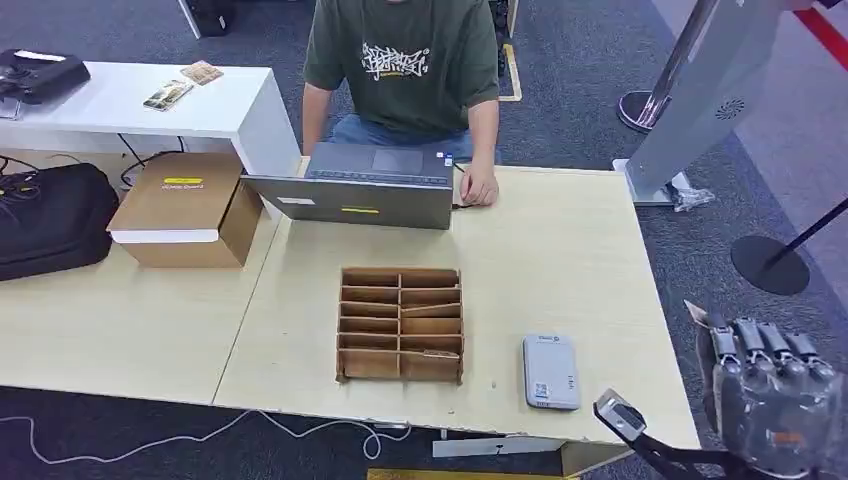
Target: Pass the card to the sensor for recognition and then transmit it.
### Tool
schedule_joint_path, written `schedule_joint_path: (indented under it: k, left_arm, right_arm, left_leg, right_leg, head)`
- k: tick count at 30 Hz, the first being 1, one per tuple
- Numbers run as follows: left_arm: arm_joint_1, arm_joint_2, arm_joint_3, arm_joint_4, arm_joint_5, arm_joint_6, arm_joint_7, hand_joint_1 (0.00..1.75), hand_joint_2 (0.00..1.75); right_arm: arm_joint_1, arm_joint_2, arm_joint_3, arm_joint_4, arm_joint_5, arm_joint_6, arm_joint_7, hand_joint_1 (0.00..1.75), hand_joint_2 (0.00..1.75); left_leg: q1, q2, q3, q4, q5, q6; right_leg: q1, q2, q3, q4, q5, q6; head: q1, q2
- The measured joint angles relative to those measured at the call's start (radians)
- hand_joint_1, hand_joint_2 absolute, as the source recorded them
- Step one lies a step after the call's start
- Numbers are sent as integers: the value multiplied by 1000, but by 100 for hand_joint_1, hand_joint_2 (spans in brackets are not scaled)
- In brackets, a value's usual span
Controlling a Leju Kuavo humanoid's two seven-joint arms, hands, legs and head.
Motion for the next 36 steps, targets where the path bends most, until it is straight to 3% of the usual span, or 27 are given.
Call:
schedule_joint_path:
  k: [12, 17, 21, 24, 27, 29, 30, 31, 32, 34, 36]
  left_arm:
    - [-4, 1, 0, 0, -42, 2, 1, 0, 0]
    - [-7, 1, 0, 0, -50, 2, 2, 0, 0]
    - [-13, 5, 0, -1, -85, 2, 8, 0, 0]
    - [-15, 8, 0, -4, -113, 2, 10, 0, 0]
    - [-20, 13, 0, -5, -131, 2, 11, 0, 0]
    - [-22, 16, 0, -7, -137, 1, 15, 0, 0]
    - [-24, 18, 0, -10, -141, 0, 17, 0, 0]
    - [-27, 18, 0, -10, -145, 0, 19, 0, 0]
    - [-29, 19, 0, -11, -147, 0, 21, 0, 0]
    - [-35, 20, 0, -13, -151, 0, 24, 0, 0]
    - [-33, 20, 0, -18, -151, 0, 26, 0, 0]
  right_arm:
    - [-75, -1, 72, 96, 0, 0, 34, 175, 175]
    - [-165, -17, 129, 154, 0, 0, 130, 175, 175]
    - [-269, -40, 199, 225, 0, 0, 255, 175, 175]
    - [-329, -95, 266, 276, 1, 0, 423, 175, 175]
    - [-419, -211, 403, 358, 2, 0, 689, 175, 175]
    - [-520, -305, 557, 435, 3, 1, 955, 175, 175]
    - [-581, -336, 653, 490, 3, 1, 1150, 175, 175]
    - [-632, -365, 760, 534, 3, 1, 1300, 175, 175]
    - [-675, -387, 864, 577, 2, 1, 1400, 175, 175]
    - [-739, -415, 1029, 666, 3, 1, 1400, 175, 175]
    - [-782, -419, 1119, 726, 3, 1, 1395, 175, 175]
  left_leg:
    - [0, -1, -1, 0, 0, 0]
    - [0, -1, 0, 0, 1, 0]
    - [0, -1, 1, 0, 3, 0]
    - [0, -1, 0, 0, 3, 0]
    - [0, 0, -2, 0, 4, 0]
    - [-1, 1, -5, 0, 4, 0]
    - [-1, 2, -4, 0, 5, -1]
    - [-1, 3, -2, 0, 6, -1]
    - [0, 3, -2, 0, 6, -1]
    - [1, 1, -2, 1, 7, -1]
    - [2, -5, -4, 1, 8, -2]
  right_leg:
    - [0, -1, 1, 1, 0, 0]
    - [0, -1, 1, 1, 0, 0]
    - [0, 0, 1, 1, 1, -1]
    - [0, -1, 1, 1, 1, 0]
    - [0, 0, 1, 1, 2, 0]
    - [-1, 1, 0, 2, 5, 0]
    - [-1, 2, -2, 2, 6, -1]
    - [-1, 3, -3, 1, 6, -1]
    - [-1, 3, -3, 1, 6, -1]
    - [0, 1, -3, 1, 6, -1]
    - [0, -3, -3, 2, 6, -1]
  head:
    - [0, 0]
    - [0, 0]
    - [0, 0]
    - [0, 0]
    - [1, 0]
    - [0, 0]
    - [0, 0]
    - [1, 0]
    - [0, 0]
    - [-2, 0]
    - [-2, 0]
